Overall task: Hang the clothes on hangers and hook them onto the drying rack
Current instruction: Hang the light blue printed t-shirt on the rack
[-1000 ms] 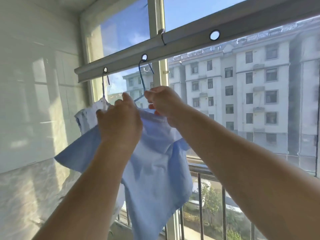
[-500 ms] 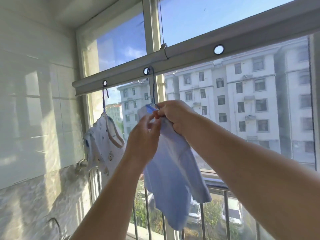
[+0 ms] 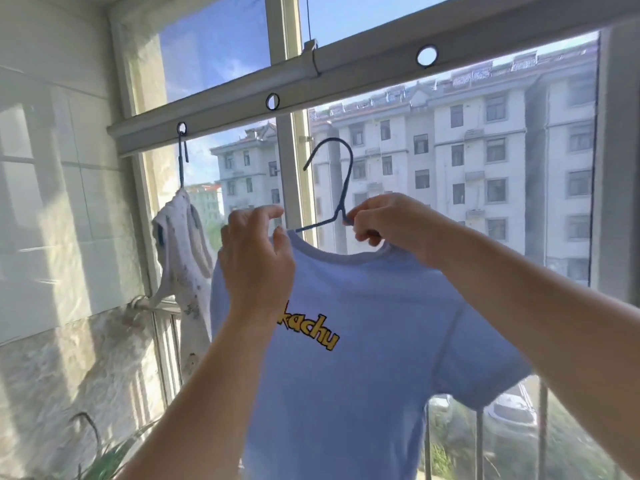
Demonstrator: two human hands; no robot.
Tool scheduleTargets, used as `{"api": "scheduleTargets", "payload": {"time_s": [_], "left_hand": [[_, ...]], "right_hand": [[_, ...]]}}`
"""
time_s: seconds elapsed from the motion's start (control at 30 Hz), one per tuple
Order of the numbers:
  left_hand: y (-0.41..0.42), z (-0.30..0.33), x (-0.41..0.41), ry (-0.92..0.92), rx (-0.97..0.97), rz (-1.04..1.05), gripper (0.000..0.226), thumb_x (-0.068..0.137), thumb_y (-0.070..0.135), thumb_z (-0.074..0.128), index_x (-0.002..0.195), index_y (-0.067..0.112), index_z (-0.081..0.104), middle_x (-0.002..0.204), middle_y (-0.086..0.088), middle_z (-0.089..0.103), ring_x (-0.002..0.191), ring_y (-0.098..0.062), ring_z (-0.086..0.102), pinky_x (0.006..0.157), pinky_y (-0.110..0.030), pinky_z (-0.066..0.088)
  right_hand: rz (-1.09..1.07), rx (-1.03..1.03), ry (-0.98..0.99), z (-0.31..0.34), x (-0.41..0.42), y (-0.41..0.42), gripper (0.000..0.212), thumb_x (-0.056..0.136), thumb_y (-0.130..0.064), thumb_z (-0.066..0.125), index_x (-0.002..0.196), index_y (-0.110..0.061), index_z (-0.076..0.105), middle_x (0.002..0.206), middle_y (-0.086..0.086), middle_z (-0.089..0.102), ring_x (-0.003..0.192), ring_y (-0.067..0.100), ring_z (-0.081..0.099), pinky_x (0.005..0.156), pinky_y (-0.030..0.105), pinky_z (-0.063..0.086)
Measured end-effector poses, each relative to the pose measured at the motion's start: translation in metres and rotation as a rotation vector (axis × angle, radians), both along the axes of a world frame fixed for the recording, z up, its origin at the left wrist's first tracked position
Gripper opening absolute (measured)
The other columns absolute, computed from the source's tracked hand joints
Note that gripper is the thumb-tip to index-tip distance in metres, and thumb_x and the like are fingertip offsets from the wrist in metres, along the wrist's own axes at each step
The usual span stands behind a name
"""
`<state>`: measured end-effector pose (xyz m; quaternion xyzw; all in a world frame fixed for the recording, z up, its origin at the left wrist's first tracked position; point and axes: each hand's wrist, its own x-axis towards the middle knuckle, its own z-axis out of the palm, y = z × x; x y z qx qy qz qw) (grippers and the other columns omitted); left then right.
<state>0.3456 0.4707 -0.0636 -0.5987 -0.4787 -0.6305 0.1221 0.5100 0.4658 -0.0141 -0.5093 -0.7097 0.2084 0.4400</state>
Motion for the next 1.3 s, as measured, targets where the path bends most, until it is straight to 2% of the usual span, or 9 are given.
{"api": "scheduleTargets", "payload": {"time_s": [0.17,0.33,0.47,0.57,0.67,0.8,1.0,1.13,1.3], "left_hand": [[0.006,-0.013,0.013,-0.102,-0.599,-0.557,0.027,0.096,0.029,0.039,0.104,0.020,0.064,0.116,0.000,0.063,0.107,-0.016,0.056,0.094,-0.035,0.042],[0.006,-0.029,0.025,-0.078,-0.929,-1.097,0.071,0.093,0.052,0.019,0.081,0.004,0.069,0.084,-0.009,0.072,0.084,-0.017,0.067,0.088,-0.037,0.038],[0.000,-0.050,0.037,0.003,-1.124,-1.086,0.073,0.085,0.065,0.023,0.061,0.015,0.070,0.066,-0.002,0.067,0.063,-0.013,0.064,0.067,-0.025,0.049],[-0.001,-0.065,0.043,0.077,-1.039,-0.837,0.064,0.070,0.074,0.039,0.075,0.020,0.074,0.086,-0.002,0.072,0.085,-0.017,0.066,0.084,-0.031,0.050],[0.003,-0.071,0.047,0.290,-0.765,-0.715,0.071,0.082,0.067,0.034,0.058,0.004,0.058,0.058,-0.002,0.054,0.057,-0.012,0.049,0.059,-0.023,0.037],[0.011,-0.071,0.044,0.427,-0.466,-0.657,0.102,0.055,0.092,0.024,0.047,-0.007,0.043,0.047,-0.008,0.032,0.044,-0.015,0.028,0.044,-0.019,0.023],[0.005,-0.068,0.055,0.756,-0.297,-0.627,0.076,0.068,0.085,0.015,0.043,0.014,0.026,0.048,-0.009,0.032,0.044,-0.015,0.025,0.046,-0.022,0.025],[0.001,-0.076,0.067,0.825,-0.265,-0.592,0.074,0.072,0.082,0.012,0.044,0.016,0.029,0.050,-0.017,0.041,0.045,-0.019,0.031,0.050,-0.032,0.031],[-0.008,-0.091,0.081,0.624,-0.257,-0.797,0.066,0.079,0.068,0.033,0.051,0.011,0.051,0.046,0.004,0.050,0.046,-0.008,0.044,0.051,-0.020,0.036]], "right_hand": [[-0.017,0.046,-0.176,-0.023,0.022,0.000,0.034,0.074,-0.053,0.067,0.060,-0.022,0.067,0.056,-0.005,0.049,0.052,0.009,0.042,0.049,0.019,0.035],[0.025,0.038,-0.353,-0.040,0.040,-0.007,0.038,0.078,-0.048,0.065,0.050,-0.022,0.059,0.051,-0.010,0.050,0.051,0.008,0.043,0.050,0.020,0.034],[0.067,0.032,-0.280,-0.047,0.059,-0.013,0.028,0.080,-0.033,0.065,0.055,-0.020,0.063,0.048,-0.011,0.056,0.047,0.001,0.045,0.054,0.018,0.035],[0.072,0.020,-0.226,-0.053,0.075,-0.017,0.025,0.080,-0.030,0.065,0.058,-0.019,0.064,0.053,-0.010,0.060,0.059,0.008,0.051,0.062,0.025,0.041],[0.024,0.005,-0.227,-0.062,0.090,-0.022,0.028,0.079,-0.032,0.065,0.053,-0.021,0.062,0.053,-0.010,0.059,0.058,0.009,0.050,0.063,0.029,0.039],[-0.039,-0.027,-0.220,-0.072,0.108,-0.033,0.028,0.083,-0.026,0.063,0.056,-0.018,0.060,0.054,-0.006,0.055,0.049,0.007,0.047,0.055,0.019,0.038],[-0.214,-0.076,-0.719,-0.098,0.112,-0.038,0.026,0.085,-0.038,0.060,0.067,-0.019,0.060,0.058,-0.005,0.049,0.053,0.009,0.042,0.054,0.024,0.033],[-0.130,-0.046,-0.311,-0.096,0.119,-0.047,0.026,0.086,-0.031,0.062,0.066,-0.015,0.065,0.060,-0.002,0.056,0.056,0.010,0.049,0.060,0.023,0.039],[-0.053,-0.133,-0.311,-0.122,0.116,-0.057,0.025,0.086,-0.030,0.063,0.071,-0.012,0.068,0.066,0.005,0.066,0.057,0.004,0.055,0.061,0.016,0.044]]}}
